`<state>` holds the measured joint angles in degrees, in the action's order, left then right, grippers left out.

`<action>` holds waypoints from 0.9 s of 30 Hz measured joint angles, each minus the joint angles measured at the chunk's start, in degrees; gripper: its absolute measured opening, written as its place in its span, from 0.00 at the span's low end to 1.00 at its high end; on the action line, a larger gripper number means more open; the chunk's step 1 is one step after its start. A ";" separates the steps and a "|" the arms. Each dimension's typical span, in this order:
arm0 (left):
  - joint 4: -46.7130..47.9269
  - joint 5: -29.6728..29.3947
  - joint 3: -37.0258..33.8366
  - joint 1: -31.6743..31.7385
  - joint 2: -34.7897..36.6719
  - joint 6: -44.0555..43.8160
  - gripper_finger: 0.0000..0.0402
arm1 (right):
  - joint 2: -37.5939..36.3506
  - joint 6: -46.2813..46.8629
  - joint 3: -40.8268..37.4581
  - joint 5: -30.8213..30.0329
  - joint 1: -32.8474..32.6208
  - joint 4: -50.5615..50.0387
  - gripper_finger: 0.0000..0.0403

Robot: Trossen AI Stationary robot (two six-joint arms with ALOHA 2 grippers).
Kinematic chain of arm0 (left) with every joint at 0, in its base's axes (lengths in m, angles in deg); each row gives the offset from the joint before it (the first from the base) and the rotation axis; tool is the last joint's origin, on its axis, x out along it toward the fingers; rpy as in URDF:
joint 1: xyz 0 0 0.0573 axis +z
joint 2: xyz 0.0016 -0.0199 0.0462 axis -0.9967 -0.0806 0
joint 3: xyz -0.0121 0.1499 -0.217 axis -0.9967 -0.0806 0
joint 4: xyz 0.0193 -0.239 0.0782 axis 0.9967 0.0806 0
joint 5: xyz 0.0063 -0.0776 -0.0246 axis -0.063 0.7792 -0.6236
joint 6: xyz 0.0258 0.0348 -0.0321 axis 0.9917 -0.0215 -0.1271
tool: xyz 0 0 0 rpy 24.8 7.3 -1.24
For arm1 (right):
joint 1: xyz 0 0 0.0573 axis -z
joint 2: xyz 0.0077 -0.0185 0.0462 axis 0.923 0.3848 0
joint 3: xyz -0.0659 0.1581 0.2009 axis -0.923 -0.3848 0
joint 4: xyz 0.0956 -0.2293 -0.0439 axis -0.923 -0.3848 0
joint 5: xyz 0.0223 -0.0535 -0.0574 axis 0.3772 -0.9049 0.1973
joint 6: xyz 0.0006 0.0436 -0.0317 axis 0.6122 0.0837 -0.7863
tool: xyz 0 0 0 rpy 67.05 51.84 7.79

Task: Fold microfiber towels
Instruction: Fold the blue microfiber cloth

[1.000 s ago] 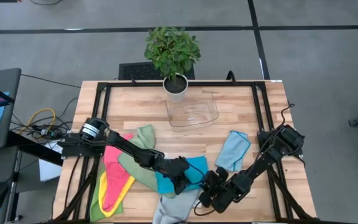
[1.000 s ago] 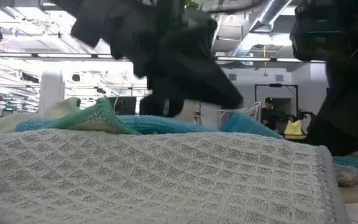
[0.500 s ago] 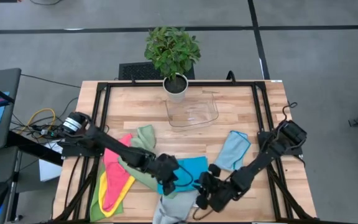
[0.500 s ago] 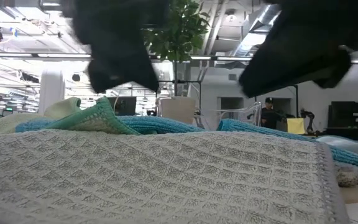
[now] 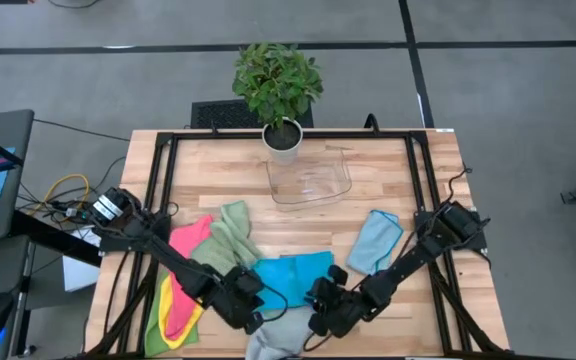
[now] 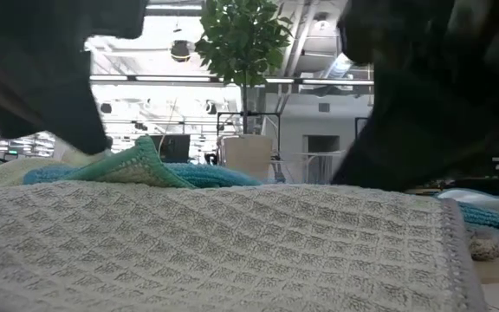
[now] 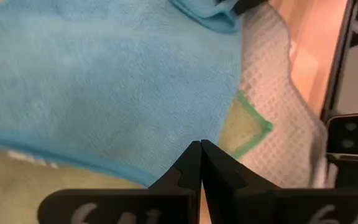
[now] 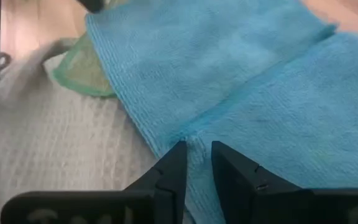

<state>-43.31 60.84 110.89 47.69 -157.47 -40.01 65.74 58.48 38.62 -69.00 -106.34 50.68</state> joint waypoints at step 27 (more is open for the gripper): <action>-7.28 -8.99 -9.04 -6.97 -0.09 -46.32 0.40 | 1.26 0.29 0.04 3.98 1.21 0.17 0.25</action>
<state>-50.59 51.85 101.86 40.72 -157.56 -86.33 67.01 58.76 38.66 -65.01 -105.13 50.86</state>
